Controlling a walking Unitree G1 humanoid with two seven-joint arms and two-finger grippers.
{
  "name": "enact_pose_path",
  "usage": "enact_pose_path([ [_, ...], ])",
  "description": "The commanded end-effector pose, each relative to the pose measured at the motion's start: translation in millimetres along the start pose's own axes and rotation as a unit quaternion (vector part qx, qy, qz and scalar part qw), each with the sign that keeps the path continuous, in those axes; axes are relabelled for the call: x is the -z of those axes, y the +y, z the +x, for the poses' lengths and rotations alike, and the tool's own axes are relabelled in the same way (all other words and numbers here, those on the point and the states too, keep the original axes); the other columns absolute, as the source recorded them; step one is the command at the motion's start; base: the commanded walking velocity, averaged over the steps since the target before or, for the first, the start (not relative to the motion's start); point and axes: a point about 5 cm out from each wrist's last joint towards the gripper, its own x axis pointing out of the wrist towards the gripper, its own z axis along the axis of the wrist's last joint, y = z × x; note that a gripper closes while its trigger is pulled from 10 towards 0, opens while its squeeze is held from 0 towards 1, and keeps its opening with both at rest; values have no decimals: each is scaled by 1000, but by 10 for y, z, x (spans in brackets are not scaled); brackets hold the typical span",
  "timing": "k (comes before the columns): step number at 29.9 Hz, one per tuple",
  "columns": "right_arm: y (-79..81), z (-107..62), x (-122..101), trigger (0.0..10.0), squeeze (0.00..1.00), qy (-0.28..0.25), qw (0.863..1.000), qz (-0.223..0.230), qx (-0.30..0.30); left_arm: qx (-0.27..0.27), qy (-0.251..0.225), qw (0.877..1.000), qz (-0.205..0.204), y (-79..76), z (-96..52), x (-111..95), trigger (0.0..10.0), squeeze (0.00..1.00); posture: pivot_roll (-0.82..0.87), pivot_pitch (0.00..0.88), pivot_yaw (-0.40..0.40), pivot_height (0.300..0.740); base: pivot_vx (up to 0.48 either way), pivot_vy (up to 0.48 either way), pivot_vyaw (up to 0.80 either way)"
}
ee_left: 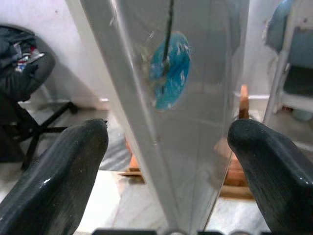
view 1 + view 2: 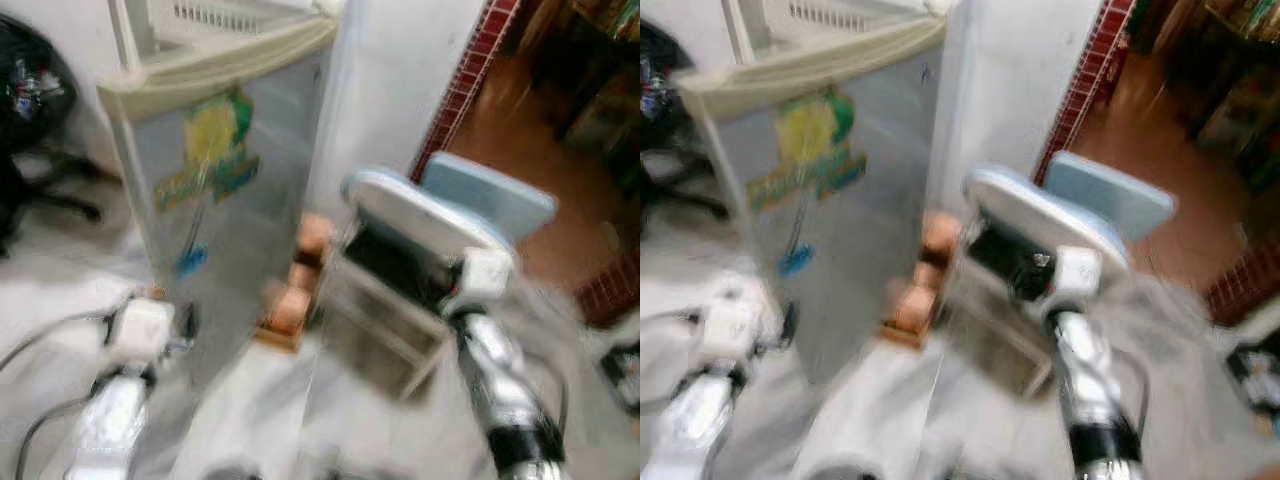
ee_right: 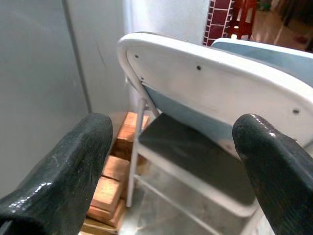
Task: Restocking fridge
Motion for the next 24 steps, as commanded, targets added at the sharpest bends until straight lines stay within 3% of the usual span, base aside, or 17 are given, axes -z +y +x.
enact_pose_path([
  [1, 8, 20, -71, 10000, 0, -12, 1000, -2, 5, 4, -7, 1000, 6, 54, 37, -19, 10000, 0, 127, 0, -104, 740, 0, 450, 0],
  [6, -32, 8, -72, 10000, 0, -11, 1000, 0, 20, 5, -3, 1000, -4, 97, 70, -9, 10000, 0, 125, 0, -98, 740, 0, 449, 0],
  [12, -32, -27, -31, 10000, 0, -6, 1000, 3, 22, -10, 0, 999, -51, 171, 118, -19, 10000, 0, 121, 0, -90, 740, 0, 459, -604],
  [24, -14, -49, -30, 10000, 0, -2, 1000, 4, 17, -22, -20, 996, -84, 44, 92, -55, 10000, 0, 105, 0, -90, 740, 0, 476, -800],
])
